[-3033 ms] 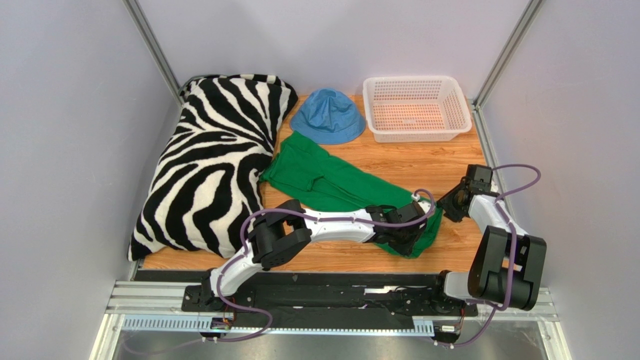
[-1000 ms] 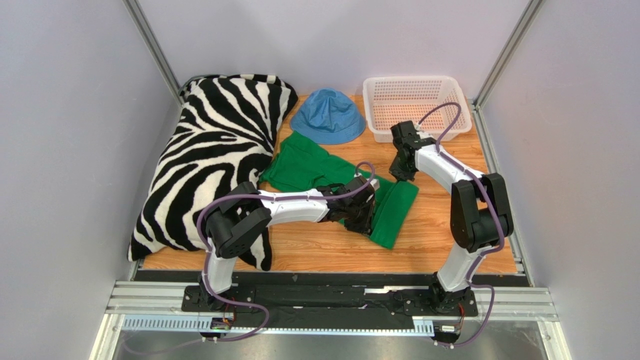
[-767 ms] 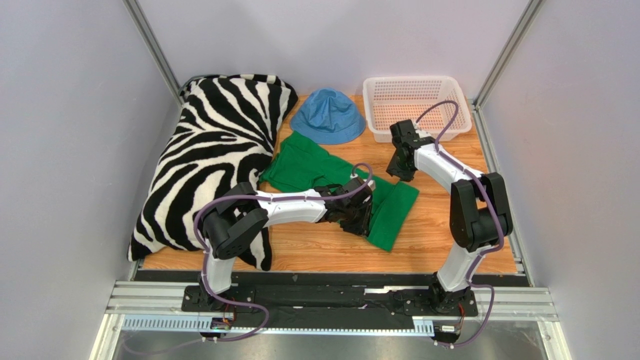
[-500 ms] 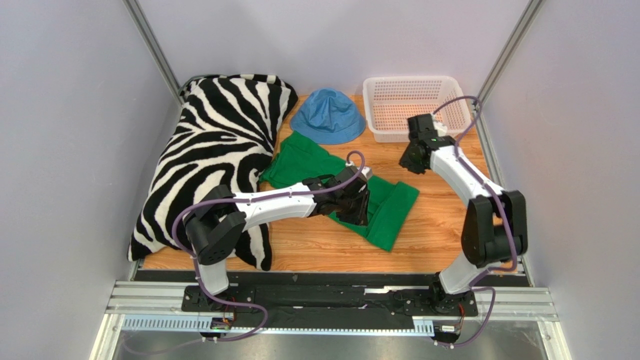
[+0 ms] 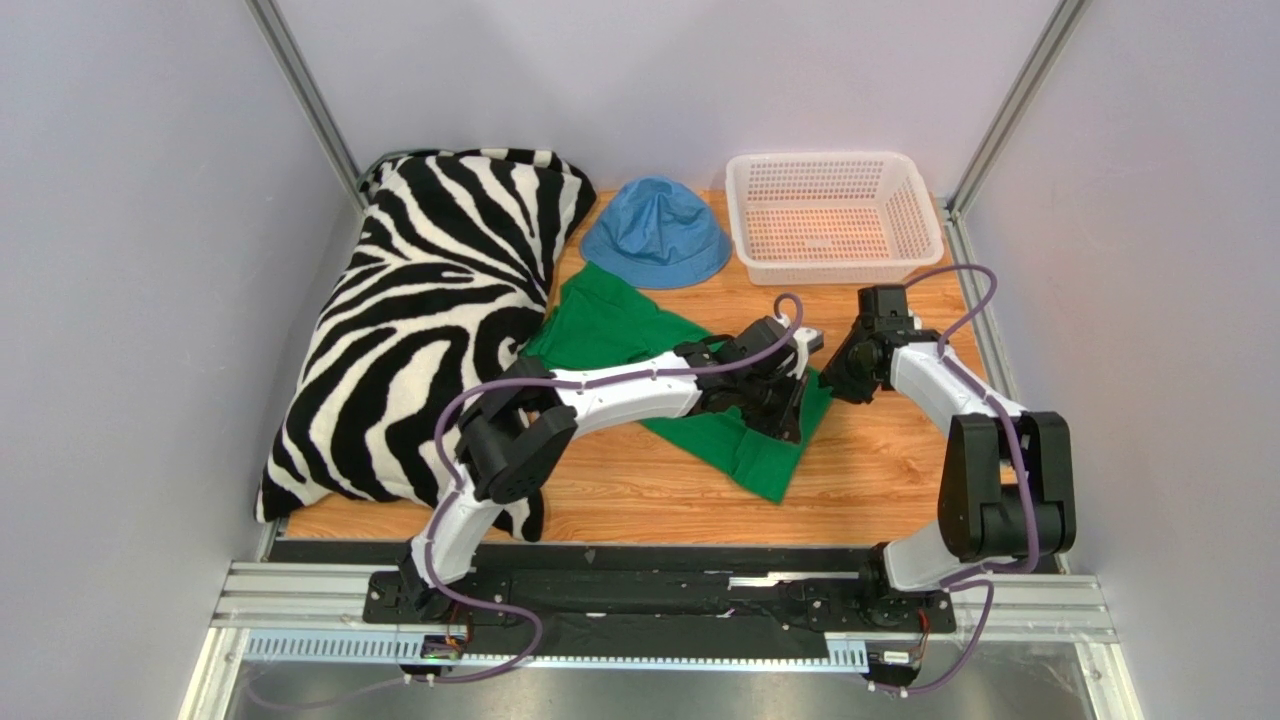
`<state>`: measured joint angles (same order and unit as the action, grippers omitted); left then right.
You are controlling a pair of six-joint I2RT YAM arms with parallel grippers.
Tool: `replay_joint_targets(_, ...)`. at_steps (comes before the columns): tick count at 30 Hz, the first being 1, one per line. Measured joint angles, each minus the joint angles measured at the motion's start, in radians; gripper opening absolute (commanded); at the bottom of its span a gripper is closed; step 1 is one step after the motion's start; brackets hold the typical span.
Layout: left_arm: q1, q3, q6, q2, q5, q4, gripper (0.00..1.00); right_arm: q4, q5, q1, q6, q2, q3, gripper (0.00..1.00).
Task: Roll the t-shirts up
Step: Roll the arm.
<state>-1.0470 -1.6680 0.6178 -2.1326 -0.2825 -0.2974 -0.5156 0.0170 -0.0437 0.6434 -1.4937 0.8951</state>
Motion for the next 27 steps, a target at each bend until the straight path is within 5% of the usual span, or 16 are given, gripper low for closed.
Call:
replay_joint_targets(6, 0.009, -0.021, -0.014, -0.116, 0.033, -0.012, 0.01, 0.055, -0.029, 0.014, -0.008, -0.022, -0.016, 0.40)
replay_joint_targets(10, 0.016, -0.023, -0.011, -0.130, 0.032, -0.012, 0.00, 0.070, -0.035, 0.014, -0.007, -0.025, -0.019, 0.26)
replay_joint_targets(14, 0.016, -0.011, -0.010, -0.127, 0.029, 0.003, 0.02, 0.059, -0.035, 0.014, -0.003, -0.020, -0.019, 0.24)
replay_joint_targets(21, 0.016, 0.121, 0.008, -0.012, 0.030, 0.004, 0.05, -0.005, -0.013, -0.019, 0.016, 0.112, -0.027, 0.26)
replay_joint_targets(27, 0.016, 0.211, 0.024, 0.099, 0.032, 0.008, 0.01, -0.003, -0.026, -0.115, 0.049, 0.139, -0.051, 0.18)
